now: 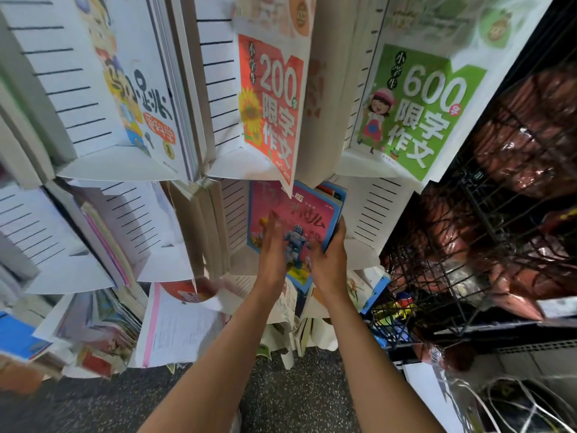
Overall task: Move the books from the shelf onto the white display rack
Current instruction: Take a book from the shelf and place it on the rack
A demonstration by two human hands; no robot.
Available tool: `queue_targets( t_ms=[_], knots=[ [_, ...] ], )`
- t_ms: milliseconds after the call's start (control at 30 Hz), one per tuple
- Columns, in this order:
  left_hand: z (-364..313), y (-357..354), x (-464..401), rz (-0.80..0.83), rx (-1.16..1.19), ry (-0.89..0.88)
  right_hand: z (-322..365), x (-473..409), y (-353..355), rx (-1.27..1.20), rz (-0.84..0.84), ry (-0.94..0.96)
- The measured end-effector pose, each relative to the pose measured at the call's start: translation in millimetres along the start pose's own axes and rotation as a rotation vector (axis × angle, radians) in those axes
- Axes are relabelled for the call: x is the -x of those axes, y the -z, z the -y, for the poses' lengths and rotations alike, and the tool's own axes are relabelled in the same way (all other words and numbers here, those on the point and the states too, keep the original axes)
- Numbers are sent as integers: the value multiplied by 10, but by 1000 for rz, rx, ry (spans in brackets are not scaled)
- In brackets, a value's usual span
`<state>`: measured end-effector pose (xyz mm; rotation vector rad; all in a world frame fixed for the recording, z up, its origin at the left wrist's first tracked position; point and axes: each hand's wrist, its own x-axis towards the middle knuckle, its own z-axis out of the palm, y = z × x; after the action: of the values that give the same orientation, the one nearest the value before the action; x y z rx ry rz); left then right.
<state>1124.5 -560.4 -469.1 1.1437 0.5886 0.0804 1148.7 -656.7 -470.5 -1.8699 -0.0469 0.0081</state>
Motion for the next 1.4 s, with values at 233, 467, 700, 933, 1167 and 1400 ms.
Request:
queue_targets(
  t_ms=[233,467,700,933,1167,1400],
  knots=[
    [-23,16,11,-5,38,77,-30,-49,62,49,40,13],
    [14,30,114,-43,67,115,-64,105,-15,180,-108,-36],
    [-10,170,161,50,16,82,-142,52,-4,188,-96,-19],
    [-127,189,428,136,-234,-71,176,287,121,207,-95,55],
    [-427,288,931,109,-691,-353,692,692,437,241,-76,153],
    [-1036,479,1983,-46,-1094,-536,1393,1411,831,358,-22,250]
  ],
)
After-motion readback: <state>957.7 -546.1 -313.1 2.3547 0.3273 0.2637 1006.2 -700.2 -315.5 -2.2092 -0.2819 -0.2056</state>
